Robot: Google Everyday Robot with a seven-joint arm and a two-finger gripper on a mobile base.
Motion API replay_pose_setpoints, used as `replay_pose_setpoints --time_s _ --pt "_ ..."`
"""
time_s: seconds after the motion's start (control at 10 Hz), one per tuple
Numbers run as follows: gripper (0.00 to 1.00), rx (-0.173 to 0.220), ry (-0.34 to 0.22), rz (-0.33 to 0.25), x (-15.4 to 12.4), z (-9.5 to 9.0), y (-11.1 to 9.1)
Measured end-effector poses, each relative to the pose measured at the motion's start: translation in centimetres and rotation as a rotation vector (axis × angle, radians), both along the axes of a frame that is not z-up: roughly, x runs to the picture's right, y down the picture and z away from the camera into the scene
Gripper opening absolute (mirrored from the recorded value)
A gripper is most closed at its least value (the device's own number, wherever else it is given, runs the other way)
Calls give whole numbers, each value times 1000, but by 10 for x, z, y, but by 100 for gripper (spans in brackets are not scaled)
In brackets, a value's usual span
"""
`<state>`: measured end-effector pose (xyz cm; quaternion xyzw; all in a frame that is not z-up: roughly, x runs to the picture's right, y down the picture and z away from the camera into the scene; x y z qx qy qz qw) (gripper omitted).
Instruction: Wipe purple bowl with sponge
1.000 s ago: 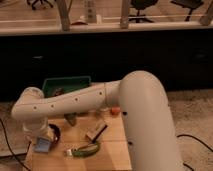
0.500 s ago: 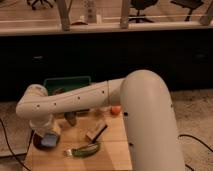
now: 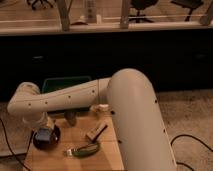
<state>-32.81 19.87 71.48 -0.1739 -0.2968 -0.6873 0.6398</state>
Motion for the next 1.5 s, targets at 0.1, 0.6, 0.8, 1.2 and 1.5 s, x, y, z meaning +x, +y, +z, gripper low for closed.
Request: replay_pose_setpoints --time_s 0.1,0.6,0.8,1.2,1.5 --pt "0 1 -17 -8 -6 1 0" --pt "0 -6 -43 -20 -11 1 4" --pt "0 -6 -41 -18 -10 1 4" --pt "0 -7 -41 -19 -11 1 4" --pt "0 -7 -41 -18 -10 1 4"
